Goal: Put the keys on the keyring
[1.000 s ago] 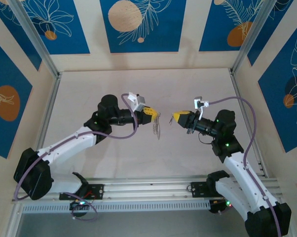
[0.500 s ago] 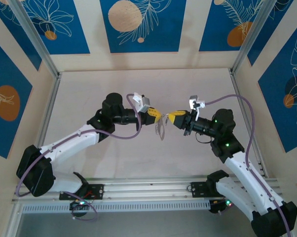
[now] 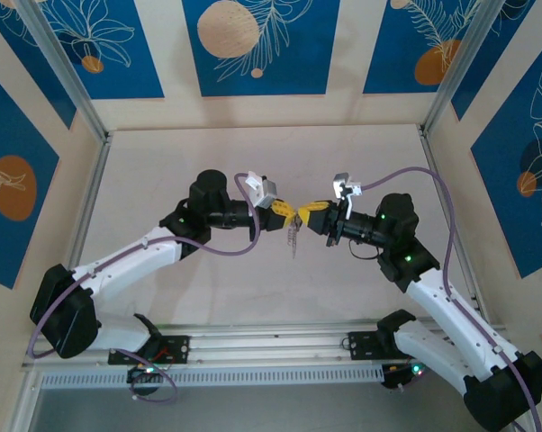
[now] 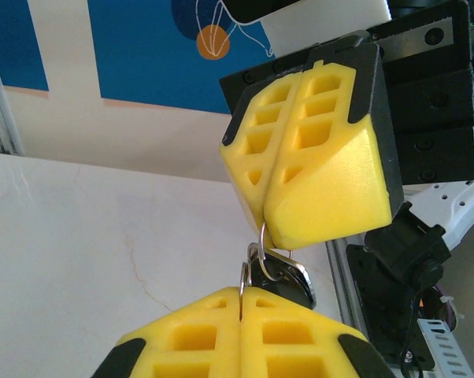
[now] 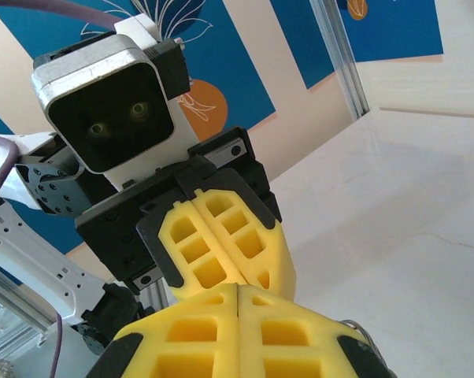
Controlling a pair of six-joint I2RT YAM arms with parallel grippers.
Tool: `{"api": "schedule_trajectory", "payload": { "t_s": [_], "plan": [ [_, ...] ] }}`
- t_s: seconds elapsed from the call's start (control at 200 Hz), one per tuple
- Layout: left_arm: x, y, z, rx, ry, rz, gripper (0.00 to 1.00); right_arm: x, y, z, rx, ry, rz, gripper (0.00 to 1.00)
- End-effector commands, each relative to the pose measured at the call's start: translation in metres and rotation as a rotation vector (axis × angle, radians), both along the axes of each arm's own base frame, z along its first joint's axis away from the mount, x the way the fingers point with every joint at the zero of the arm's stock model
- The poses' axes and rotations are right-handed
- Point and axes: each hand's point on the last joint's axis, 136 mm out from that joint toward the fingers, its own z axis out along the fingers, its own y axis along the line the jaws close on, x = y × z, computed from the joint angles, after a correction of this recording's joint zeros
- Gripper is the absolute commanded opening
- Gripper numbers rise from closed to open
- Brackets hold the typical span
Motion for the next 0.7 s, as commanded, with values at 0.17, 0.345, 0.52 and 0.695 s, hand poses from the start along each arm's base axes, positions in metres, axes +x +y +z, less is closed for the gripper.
{"api": "schedule_trajectory", "payload": {
  "t_s": [0.17,0.345,0.52,0.695],
  "plan": [
    [-0.009,-0.002,0.027,-0.044,-0.078,-0.036,0.00,0.006,0.000,0.003,-0.050,-0.042,-0.036,0.00],
    [-0.009,-0.003,0.029,-0.045,-0.079,-0.040,0.00,0.008,0.000,0.000,-0.062,-0.041,-0.048,0.00],
    [-0.009,-0.003,0.031,-0.052,-0.082,-0.042,0.00,0.008,0.004,-0.005,-0.092,-0.040,-0.043,0.00],
    [-0.009,-0.003,0.033,-0.059,-0.083,-0.044,0.00,0.013,0.004,-0.013,-0.124,-0.028,-0.063,0.00]
  ]
}}
